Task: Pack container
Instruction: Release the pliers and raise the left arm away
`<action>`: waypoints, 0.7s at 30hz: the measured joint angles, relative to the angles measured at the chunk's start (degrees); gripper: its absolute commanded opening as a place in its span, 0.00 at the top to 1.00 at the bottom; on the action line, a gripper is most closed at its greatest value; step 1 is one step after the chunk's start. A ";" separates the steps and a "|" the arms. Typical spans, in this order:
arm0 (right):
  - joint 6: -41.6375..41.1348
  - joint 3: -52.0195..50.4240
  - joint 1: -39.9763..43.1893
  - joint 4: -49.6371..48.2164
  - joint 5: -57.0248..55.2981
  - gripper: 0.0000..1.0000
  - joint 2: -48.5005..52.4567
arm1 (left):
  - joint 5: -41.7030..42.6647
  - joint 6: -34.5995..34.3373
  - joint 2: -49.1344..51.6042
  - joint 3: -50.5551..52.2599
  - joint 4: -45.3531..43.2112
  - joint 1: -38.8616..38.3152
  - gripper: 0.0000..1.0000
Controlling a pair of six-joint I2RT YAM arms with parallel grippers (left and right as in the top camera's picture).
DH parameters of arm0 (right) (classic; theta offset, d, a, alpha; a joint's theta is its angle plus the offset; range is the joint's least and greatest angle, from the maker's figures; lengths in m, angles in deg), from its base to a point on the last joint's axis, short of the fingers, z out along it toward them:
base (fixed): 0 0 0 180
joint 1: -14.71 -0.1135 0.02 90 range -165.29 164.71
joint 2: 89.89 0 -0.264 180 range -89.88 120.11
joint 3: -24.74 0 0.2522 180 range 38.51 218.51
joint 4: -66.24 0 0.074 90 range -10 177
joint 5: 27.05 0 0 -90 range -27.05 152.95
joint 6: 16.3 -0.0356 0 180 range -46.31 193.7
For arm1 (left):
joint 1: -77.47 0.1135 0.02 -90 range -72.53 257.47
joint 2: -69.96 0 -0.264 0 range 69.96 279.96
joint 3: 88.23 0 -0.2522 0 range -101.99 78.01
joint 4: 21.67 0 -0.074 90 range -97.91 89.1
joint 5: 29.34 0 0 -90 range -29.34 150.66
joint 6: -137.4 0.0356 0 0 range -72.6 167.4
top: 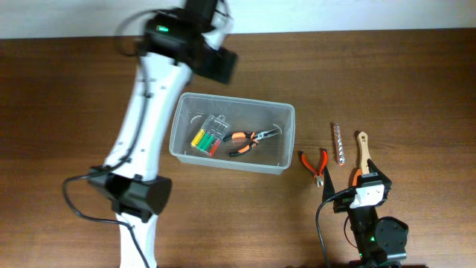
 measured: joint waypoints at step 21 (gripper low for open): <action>0.00 0.00 0.00 0.00 -0.44 0.01 0.00 | -3.19 -9.64 0.00 -4.50 8.46 27.52 0.01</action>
